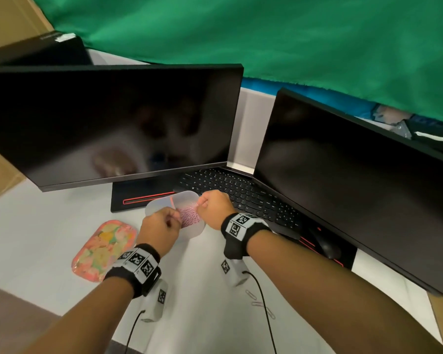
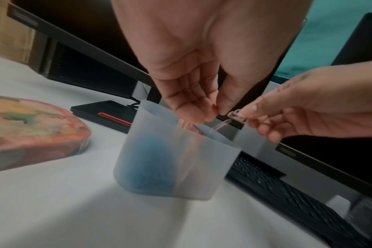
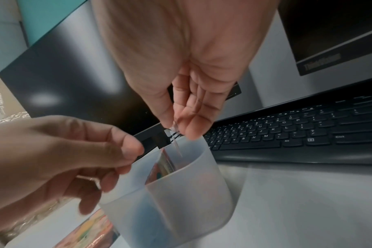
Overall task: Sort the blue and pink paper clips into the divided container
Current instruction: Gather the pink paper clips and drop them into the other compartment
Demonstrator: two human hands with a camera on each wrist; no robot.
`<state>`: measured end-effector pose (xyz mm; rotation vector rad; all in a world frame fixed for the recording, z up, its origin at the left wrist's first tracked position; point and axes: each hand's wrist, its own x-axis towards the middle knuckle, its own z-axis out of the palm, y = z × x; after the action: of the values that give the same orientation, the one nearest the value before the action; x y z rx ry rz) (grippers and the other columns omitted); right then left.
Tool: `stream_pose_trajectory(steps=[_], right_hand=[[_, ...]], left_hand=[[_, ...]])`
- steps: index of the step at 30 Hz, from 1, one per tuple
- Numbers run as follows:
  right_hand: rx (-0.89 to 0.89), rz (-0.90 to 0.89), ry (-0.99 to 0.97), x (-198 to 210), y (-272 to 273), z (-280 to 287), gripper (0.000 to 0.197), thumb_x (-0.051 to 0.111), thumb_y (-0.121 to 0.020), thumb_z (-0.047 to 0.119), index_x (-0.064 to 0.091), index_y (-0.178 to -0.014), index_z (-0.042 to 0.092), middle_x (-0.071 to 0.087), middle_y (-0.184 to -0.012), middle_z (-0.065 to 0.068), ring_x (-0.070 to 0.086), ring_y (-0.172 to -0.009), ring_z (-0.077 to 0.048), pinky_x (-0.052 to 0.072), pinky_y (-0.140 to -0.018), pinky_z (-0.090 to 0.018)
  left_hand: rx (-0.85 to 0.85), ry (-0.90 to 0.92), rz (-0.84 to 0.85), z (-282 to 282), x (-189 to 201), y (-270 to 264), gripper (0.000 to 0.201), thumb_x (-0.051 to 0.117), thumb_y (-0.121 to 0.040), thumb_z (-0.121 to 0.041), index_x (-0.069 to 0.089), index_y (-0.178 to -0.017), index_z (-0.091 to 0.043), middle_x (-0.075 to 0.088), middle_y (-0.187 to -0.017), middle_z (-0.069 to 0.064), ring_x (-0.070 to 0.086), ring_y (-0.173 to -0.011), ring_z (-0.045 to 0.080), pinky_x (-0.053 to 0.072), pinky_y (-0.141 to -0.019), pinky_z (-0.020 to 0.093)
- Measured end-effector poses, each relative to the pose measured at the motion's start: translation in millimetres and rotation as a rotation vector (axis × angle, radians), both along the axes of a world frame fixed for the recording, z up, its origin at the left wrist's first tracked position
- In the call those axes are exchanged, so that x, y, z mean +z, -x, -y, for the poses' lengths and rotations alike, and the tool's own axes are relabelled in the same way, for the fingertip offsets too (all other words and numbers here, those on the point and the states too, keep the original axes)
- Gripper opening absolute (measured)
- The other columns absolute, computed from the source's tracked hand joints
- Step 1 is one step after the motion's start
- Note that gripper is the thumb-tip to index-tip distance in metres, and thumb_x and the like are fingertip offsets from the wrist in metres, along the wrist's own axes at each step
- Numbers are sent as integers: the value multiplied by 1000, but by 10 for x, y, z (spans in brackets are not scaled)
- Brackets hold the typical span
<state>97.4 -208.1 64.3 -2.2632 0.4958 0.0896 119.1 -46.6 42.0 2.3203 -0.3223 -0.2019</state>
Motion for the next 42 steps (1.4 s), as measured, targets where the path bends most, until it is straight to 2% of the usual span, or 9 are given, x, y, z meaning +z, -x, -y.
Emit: stream_pose_trajectory(steps=[6, 9, 12, 16, 19, 26, 30, 35, 42], right_hand=[[-11, -50, 20, -71, 429, 324, 26, 58, -85, 14, 68, -109, 15, 69, -104, 0, 61, -93, -13, 41, -84, -16], [-31, -140, 37, -213, 986, 582, 20, 53, -85, 8, 69, -91, 19, 67, -98, -1, 60, -90, -14, 47, -83, -21], [-55, -243, 83, -411, 1578, 726, 25, 47, -84, 12, 57, -64, 23, 64, -83, 0, 60, -80, -17, 48, -69, -20], [-23, -332, 140, -612, 2195, 638, 14, 58, -83, 17, 68, -93, 14, 67, -99, -1, 62, -91, -17, 50, -82, -24], [-5, -312, 158, -778, 2414, 498, 18, 58, -86, 17, 63, -103, 16, 61, -107, 1, 58, -99, -17, 48, -86, -24], [-52, -277, 135, -939, 2458, 414, 23, 43, -80, 0, 51, -80, 22, 63, -97, -6, 58, -90, -22, 45, -76, -26], [-21, -277, 108, -965, 2474, 435, 23, 43, -82, 0, 58, -93, 12, 61, -103, -7, 57, -94, -21, 45, -79, -25], [139, -246, 242, -970, 2521, 449, 19, 42, -88, 4, 57, -97, 9, 53, -108, -9, 51, -99, -24, 35, -75, -23], [327, -98, 358, -961, 2349, 441, 20, 45, -83, -3, 61, -90, 6, 56, -100, -13, 54, -92, -30, 45, -75, -35]], left_hand=[[-342, -63, -29, 146, -144, 358, 15, 57, -85, -14, 63, -80, -27, 65, -74, -11, 59, -66, 8, 47, -67, 20], [-577, -200, -14, 359, -255, 634, 12, 58, -85, -24, 65, -93, -29, 60, -86, -13, 53, -71, 8, 47, -73, 23], [-776, -303, -1, 577, -364, 917, 20, 54, -87, -30, 63, -105, -29, 61, -101, -10, 54, -79, 10, 46, -77, 23], [-929, -434, 15, 806, -544, 1174, 28, 48, -90, -28, 59, -116, -27, 56, -117, -6, 59, -103, 19, 46, -87, 29], [-983, -518, 57, 943, -650, 1253, 33, 45, -92, -22, 57, -122, -26, 52, -122, -3, 58, -107, 23, 45, -86, 31], [-1010, -723, 114, 1032, -731, 1288, 21, 48, -90, -12, 56, -109, -15, 53, -113, 5, 61, -95, 28, 51, -75, 37], [-985, -759, 76, 1026, -722, 1329, 23, 48, -89, -11, 51, -112, -10, 50, -116, 9, 59, -100, 29, 46, -74, 36], [-937, -735, 50, 900, -751, 1377, 24, 45, -90, -13, 48, -114, -10, 49, -116, 9, 57, -103, 29, 48, -79, 39], [-898, -706, 60, 753, -777, 1403, 20, 42, -94, -17, 49, -112, -12, 51, -114, 8, 56, -100, 27, 50, -81, 38]])
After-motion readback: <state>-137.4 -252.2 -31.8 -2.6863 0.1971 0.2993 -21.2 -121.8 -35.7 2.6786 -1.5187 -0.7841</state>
